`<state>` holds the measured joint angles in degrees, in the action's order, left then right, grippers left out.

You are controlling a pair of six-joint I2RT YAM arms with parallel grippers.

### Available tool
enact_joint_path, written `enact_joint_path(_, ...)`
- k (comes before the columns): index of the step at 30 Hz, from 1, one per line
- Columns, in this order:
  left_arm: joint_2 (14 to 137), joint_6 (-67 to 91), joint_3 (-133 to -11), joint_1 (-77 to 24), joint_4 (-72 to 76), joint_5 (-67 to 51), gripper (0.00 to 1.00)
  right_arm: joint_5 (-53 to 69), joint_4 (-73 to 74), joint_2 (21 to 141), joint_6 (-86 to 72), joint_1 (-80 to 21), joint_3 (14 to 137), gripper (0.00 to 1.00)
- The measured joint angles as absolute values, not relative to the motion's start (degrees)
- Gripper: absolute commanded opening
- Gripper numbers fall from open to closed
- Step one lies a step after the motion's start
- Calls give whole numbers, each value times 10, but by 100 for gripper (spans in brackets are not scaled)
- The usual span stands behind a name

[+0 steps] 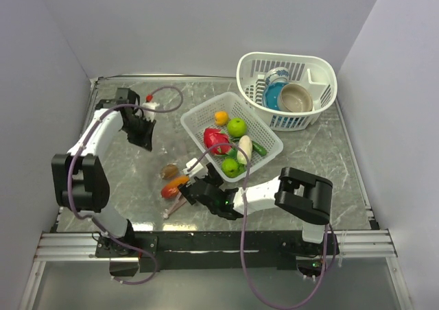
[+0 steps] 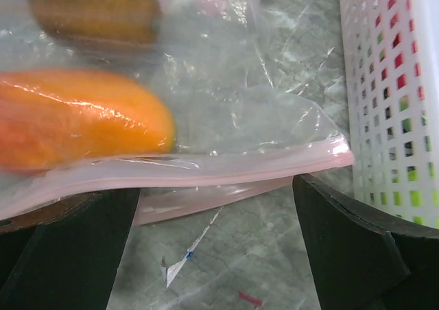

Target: Open the zip-top bag and remove the fake food

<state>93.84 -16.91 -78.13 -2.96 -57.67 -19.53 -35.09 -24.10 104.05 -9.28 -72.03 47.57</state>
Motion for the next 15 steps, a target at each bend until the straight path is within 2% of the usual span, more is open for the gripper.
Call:
enact_joint_path(9,1001,-153,-752,-40,-485,-69,1,-322,-308,1047,-58,-721,455,100)
enact_joint_path(15,1061,-135,-727,-90,-423,-7,1,-279,-385,1049,-10,-722,426,100)
